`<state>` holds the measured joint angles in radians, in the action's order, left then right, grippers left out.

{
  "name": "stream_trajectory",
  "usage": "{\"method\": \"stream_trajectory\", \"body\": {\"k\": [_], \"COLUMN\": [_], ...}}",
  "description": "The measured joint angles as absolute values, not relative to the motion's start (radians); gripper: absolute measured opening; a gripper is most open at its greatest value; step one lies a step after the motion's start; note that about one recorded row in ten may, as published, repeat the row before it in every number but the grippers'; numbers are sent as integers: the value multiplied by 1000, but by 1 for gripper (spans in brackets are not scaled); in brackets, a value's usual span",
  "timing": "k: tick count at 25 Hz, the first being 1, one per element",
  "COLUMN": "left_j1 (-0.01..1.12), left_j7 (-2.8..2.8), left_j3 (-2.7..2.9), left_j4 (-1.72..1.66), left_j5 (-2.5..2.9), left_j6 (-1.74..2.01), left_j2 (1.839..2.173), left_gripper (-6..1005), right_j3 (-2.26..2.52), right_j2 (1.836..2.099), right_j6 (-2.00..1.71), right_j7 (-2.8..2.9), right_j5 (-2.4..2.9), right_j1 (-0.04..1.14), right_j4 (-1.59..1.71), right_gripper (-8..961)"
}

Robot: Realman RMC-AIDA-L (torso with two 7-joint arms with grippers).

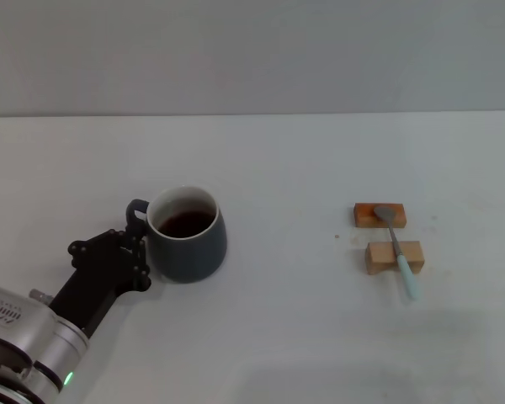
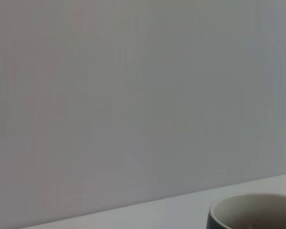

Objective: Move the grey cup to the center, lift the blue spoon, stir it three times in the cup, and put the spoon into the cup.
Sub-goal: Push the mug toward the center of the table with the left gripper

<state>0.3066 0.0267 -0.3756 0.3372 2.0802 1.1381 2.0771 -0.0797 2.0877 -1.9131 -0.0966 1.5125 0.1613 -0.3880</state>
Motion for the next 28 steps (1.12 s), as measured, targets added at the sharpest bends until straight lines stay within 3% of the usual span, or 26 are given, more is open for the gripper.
{"method": "stream_trajectory", "body": {"k": [28], "left_j1": [321], "left_j7": [0], "left_j3": [-336], "left_j4": [379], "left_j5": [2080], "left_j6": [1139], "left_j2": [2078], "left_gripper": [-1], "right_j3": [-67], "right_j2": [2086], "right_j6": [-1911], "right_j7": [-97], "right_j5": [1510], "right_j1": [165], "right_j4": [-386], "right_gripper": [771]}}
